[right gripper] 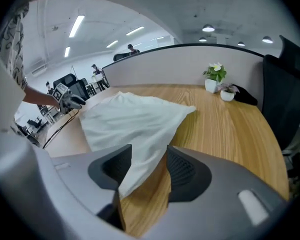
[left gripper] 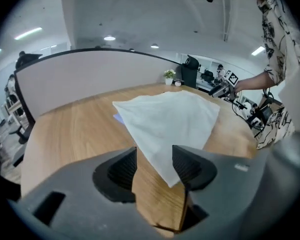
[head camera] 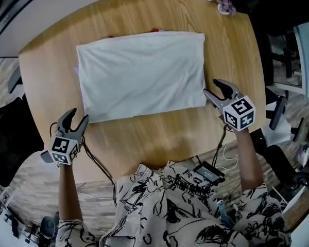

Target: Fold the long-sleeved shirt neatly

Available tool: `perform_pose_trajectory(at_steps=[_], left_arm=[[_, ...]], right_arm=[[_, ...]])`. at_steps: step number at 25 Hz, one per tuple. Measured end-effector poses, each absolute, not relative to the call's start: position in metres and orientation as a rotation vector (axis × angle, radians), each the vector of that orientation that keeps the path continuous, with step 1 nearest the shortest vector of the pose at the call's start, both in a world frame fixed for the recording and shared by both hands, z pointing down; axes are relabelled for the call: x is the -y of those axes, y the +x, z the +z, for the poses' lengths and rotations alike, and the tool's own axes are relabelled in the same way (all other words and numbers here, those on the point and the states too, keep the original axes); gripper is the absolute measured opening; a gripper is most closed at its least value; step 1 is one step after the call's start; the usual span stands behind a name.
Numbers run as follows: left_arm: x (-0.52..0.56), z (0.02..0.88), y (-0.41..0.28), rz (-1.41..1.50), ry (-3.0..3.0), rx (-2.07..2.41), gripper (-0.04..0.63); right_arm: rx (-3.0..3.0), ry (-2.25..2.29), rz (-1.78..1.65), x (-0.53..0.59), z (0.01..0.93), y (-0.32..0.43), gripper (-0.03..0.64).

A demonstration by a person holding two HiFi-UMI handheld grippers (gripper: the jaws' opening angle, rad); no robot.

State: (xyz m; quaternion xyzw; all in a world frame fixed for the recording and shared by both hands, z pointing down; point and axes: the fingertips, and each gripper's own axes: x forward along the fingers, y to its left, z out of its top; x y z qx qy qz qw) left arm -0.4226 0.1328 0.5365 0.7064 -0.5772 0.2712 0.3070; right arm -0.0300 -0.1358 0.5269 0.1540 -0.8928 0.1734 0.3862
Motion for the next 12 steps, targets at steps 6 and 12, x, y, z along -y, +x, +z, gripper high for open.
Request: perform_pose_trajectory(at_steps=[6,12], left_arm=[[-0.182,0.556,-0.397,0.723,1.791,1.522,0.23],[-0.183,0.571,-0.386,0.93,1.833,1.461,0.198]], right_arm=[[2.184,0.391,0.51,0.065,0.555,0.009,0.232],[2.17,0.45,0.527,0.051,0.572,0.016,0.1]])
